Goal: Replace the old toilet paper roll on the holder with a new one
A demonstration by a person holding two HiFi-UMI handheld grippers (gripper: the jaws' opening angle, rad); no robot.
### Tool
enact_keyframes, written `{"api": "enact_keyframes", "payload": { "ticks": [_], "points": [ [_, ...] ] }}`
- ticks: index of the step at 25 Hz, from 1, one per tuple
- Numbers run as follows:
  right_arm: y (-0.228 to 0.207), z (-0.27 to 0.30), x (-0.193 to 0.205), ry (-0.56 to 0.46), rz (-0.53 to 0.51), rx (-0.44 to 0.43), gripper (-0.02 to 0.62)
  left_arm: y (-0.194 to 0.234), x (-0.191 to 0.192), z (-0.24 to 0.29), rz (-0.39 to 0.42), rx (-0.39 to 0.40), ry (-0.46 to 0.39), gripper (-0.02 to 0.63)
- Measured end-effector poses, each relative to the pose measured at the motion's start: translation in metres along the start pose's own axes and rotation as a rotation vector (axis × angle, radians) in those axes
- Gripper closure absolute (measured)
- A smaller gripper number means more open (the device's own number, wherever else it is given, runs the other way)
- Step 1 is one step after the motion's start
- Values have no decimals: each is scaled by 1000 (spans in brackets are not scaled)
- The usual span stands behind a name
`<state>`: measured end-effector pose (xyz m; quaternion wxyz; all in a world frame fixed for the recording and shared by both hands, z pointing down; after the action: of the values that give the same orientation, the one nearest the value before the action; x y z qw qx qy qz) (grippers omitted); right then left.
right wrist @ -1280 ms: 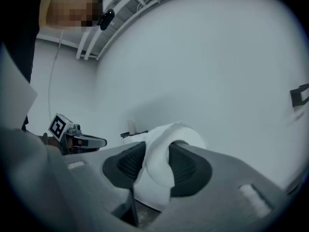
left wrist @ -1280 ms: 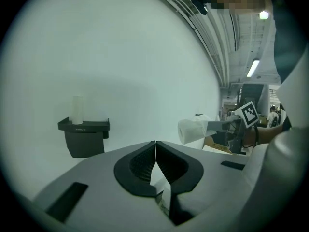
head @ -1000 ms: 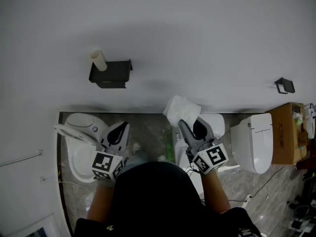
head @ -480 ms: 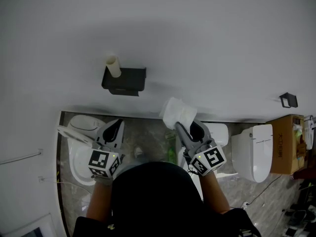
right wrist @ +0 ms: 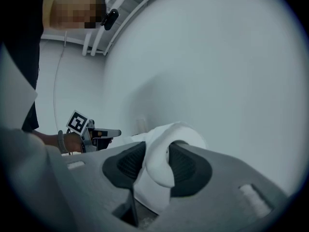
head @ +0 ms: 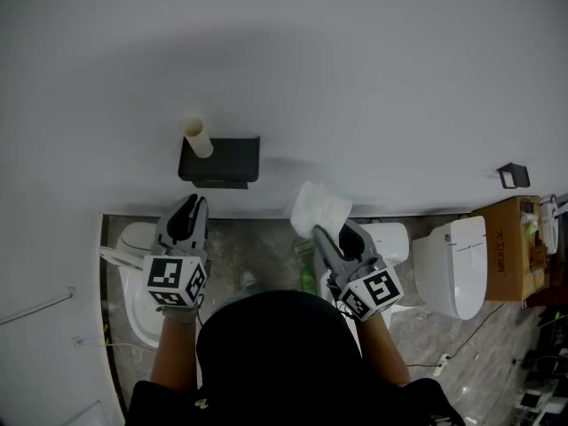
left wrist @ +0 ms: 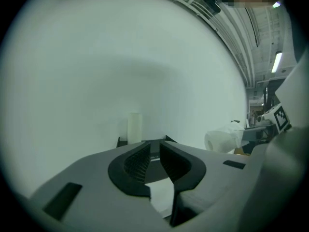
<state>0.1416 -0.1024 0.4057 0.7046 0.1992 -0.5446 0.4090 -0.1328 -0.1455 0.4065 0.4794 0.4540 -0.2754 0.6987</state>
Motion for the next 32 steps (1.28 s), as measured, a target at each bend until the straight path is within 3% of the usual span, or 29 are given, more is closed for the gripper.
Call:
{"api": "enact_keyframes", "payload": {
  "ticks": [5,12,24,32],
  "points": [
    [-12,4,2,-13,15,65,449,27,-27,23,37,-16,-5,449],
    [-25,6,-1,-19,31,146,449,51,-49,61,68,-12,19,379],
    [-33,8,2,-15,83,216,449,59,-61,100,137,31,83,375],
    [-36,0,0,-25,68,220,449,59,-66,94,140,16,47,419]
  ]
}}
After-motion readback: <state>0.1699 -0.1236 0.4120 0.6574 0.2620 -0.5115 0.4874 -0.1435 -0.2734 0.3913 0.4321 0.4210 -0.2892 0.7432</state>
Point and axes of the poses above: the fingertips, and each gripper's own axes: z forward along the fingers, y to its left, x out of its underside, the point moved 4 cm from there along -z, backward along the fingers, and after that the axes turned 13 degrees about y, right-handed, at the moved point
